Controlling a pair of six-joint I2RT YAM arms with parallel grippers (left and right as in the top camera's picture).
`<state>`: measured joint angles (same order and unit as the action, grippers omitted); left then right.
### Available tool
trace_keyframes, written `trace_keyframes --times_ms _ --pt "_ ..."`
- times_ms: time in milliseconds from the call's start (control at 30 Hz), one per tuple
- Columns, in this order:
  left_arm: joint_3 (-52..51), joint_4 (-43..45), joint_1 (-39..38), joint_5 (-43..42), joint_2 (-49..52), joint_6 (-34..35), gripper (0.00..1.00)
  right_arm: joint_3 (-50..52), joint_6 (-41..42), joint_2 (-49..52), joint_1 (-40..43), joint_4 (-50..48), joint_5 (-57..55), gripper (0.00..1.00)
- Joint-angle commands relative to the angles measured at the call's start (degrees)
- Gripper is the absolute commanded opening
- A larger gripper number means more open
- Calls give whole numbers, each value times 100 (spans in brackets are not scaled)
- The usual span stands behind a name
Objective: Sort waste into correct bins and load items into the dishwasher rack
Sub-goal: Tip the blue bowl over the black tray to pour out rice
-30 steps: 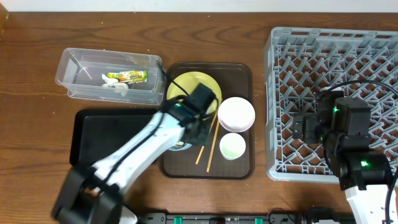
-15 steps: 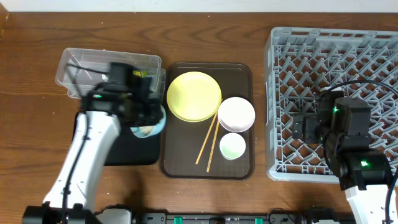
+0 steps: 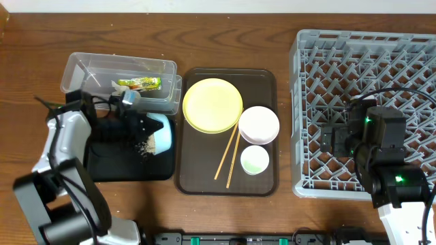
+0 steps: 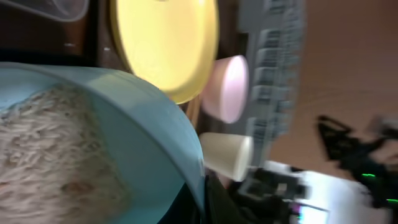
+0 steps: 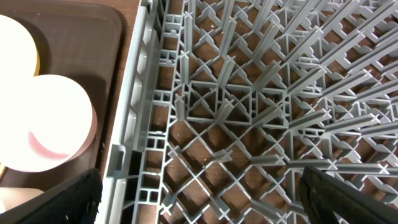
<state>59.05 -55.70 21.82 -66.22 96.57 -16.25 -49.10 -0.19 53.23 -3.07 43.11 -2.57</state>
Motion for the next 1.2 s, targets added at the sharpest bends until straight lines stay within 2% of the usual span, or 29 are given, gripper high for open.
trace_keyframes --times_ms 0,333,500,600,733,1167 --pt "-33 -264 286 -1117 251 -780 6 -116 83 -9 4 22 4 99" --pt "-35 -1128 1003 -1915 415 -719 6 -116 83 -9 4 24 4 99" --pt "-35 -1432 1364 -1963 415 -667 6 -116 83 -9 4 22 4 99" --pt "-35 -1434 1519 -1943 415 -949 6 -116 83 -9 4 31 4 99" --pt "-35 -1456 1554 -1934 415 -1250 6 -116 83 -9 4 85 2 99" --pt "-33 -2282 1552 -2382 415 -988 6 -116 83 -9 4 149 2 99"
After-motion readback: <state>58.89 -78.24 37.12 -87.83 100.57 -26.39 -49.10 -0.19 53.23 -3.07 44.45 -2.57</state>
